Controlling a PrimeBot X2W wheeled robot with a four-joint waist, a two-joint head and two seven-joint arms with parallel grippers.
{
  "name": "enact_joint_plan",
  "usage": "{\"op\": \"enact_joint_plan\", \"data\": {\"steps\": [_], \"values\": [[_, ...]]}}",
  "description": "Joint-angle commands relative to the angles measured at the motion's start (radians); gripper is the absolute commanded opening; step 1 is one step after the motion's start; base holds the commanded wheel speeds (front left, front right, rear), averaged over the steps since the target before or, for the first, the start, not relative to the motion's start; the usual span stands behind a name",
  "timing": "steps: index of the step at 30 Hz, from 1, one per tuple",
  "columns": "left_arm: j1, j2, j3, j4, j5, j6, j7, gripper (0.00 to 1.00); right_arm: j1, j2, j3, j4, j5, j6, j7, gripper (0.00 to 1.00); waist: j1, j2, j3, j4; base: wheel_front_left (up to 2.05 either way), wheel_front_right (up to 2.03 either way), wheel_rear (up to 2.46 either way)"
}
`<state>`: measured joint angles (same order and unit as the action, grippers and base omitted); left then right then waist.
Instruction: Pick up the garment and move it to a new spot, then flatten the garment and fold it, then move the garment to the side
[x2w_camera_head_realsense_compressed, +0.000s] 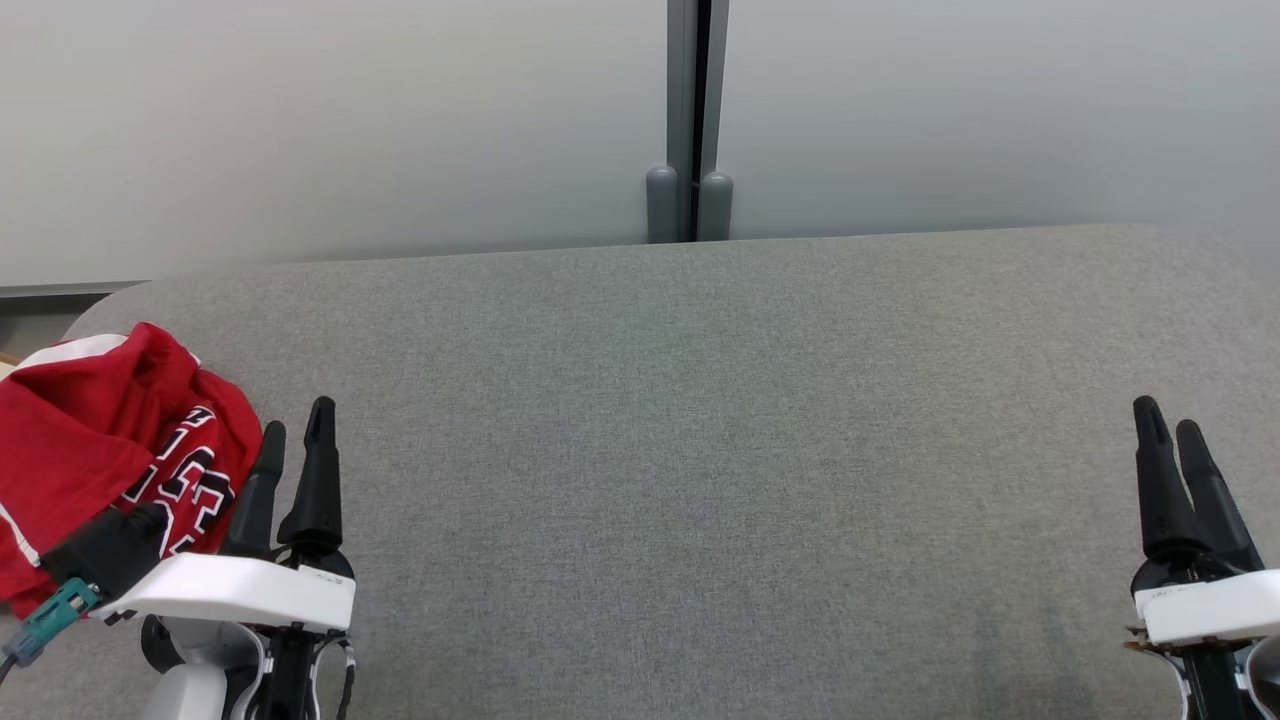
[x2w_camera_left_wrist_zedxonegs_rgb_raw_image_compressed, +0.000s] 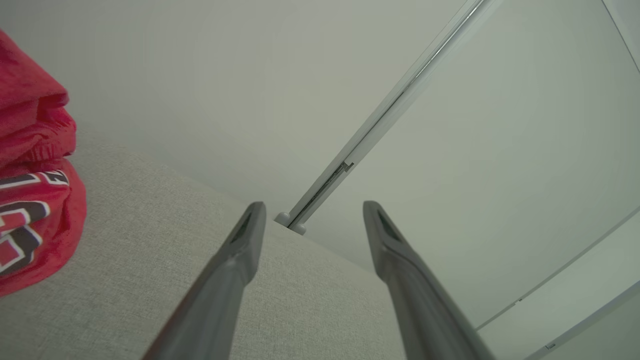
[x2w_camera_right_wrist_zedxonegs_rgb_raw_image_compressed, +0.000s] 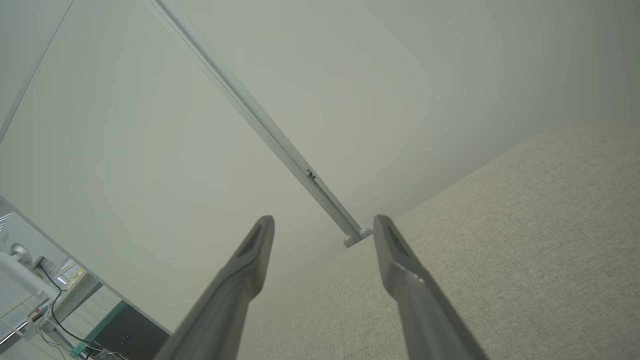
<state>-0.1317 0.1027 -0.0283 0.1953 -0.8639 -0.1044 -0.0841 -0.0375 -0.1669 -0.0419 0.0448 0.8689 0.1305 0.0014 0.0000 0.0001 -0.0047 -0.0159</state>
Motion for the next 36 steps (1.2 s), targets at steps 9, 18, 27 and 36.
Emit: {"op": "enact_joint_plan", "data": {"steps": [9,18,27,36], "values": [[0.001,0.033,-0.025,0.012,0.142,0.014,-0.035,1.0,0.031,-0.009,0.015,-0.023,-0.135,0.0,0.018,1.0,0.0,-0.0001,-0.006,-0.001,0.0,0.0,0.0],[0.021,0.042,-0.039,0.035,0.231,0.016,-0.061,1.0,0.047,-0.006,0.029,-0.007,-0.23,0.0,0.011,1.0,0.0,-0.0001,-0.01,-0.005,0.0,0.0,0.0],[0.038,0.047,-0.047,0.056,0.31,0.027,-0.081,1.0,0.064,-0.005,0.038,-0.002,-0.307,0.0,0.006,1.0,0.0,-0.0001,-0.013,-0.004,0.0,0.0,0.0],[0.045,0.053,-0.058,0.078,0.393,0.034,-0.103,1.0,0.077,-0.006,0.047,0.0,-0.386,0.0,0.0,1.0,0.0,-0.0001,-0.016,-0.001,0.0,0.0,0.0]]}}
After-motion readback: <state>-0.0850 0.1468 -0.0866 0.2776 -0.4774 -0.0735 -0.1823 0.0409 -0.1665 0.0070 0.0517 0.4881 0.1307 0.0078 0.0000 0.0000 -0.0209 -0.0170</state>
